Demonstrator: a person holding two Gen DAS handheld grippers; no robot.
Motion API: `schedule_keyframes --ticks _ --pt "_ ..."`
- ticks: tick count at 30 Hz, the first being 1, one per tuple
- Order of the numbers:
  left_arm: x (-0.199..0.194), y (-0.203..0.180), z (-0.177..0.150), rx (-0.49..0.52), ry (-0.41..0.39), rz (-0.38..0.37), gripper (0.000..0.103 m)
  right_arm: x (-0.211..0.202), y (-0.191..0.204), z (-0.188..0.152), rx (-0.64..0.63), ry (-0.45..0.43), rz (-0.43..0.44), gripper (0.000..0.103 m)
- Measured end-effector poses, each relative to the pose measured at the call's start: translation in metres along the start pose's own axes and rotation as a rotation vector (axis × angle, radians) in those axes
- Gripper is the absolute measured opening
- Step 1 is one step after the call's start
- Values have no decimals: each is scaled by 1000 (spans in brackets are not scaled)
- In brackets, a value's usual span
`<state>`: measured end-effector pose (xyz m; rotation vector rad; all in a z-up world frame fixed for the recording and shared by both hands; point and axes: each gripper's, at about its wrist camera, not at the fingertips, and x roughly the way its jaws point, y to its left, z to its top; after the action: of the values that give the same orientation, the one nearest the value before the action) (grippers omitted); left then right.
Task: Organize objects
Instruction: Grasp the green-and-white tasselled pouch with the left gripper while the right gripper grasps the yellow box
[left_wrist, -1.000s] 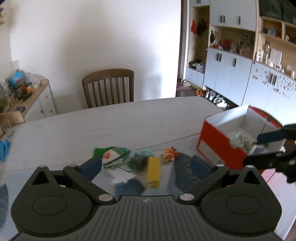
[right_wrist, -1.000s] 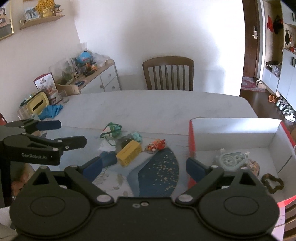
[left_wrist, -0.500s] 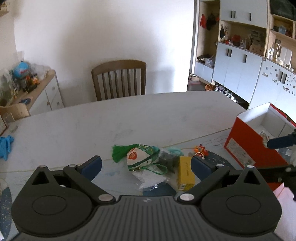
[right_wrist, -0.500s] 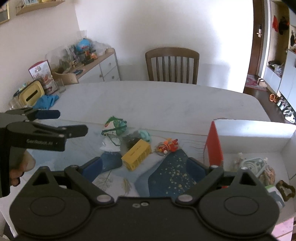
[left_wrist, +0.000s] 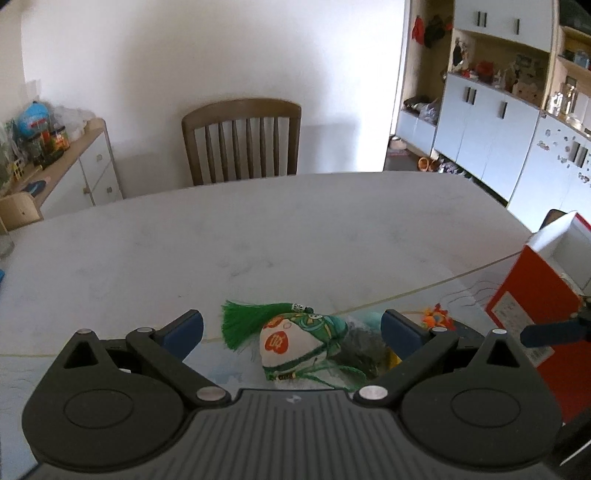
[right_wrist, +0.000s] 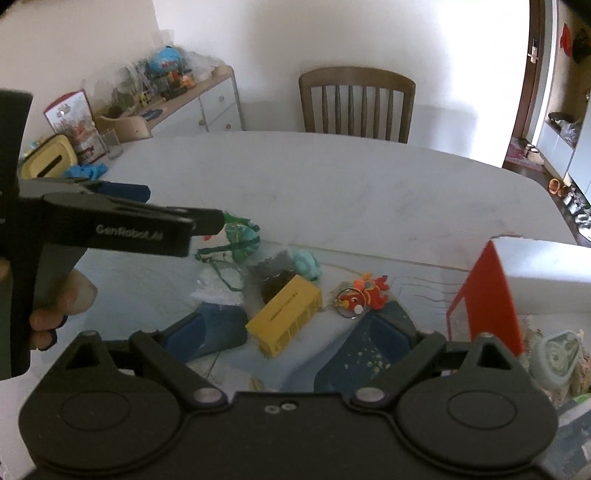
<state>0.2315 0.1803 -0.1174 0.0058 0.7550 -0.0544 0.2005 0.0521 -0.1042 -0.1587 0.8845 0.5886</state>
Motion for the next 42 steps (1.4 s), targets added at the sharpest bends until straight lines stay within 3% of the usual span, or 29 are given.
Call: schedule_keyframes --ticks 5,18,28,32,34,37,42 --pt "25 2 3 -44 54 -10 103 21 -3 5 16 29 -10 93" --pt "60 10 -9 -99 107 -7 103 64 0 9 42 104 -24 86" --pt "64 14 -15 -119 94 -13 101 75 0 10 54 142 1 64" --pt "62 16 -16 -129 92 -39 87 75 1 11 52 147 19 47" --pt "61 15 -16 -119 95 -54 72 75 2 11 46 148 12 42" --pt "58 13 -16 -105 92 -57 64 73 3 12 43 151 12 32" --pt "50 14 -14 -101 75 -63 49 69 5 11 27 149 -7 28"
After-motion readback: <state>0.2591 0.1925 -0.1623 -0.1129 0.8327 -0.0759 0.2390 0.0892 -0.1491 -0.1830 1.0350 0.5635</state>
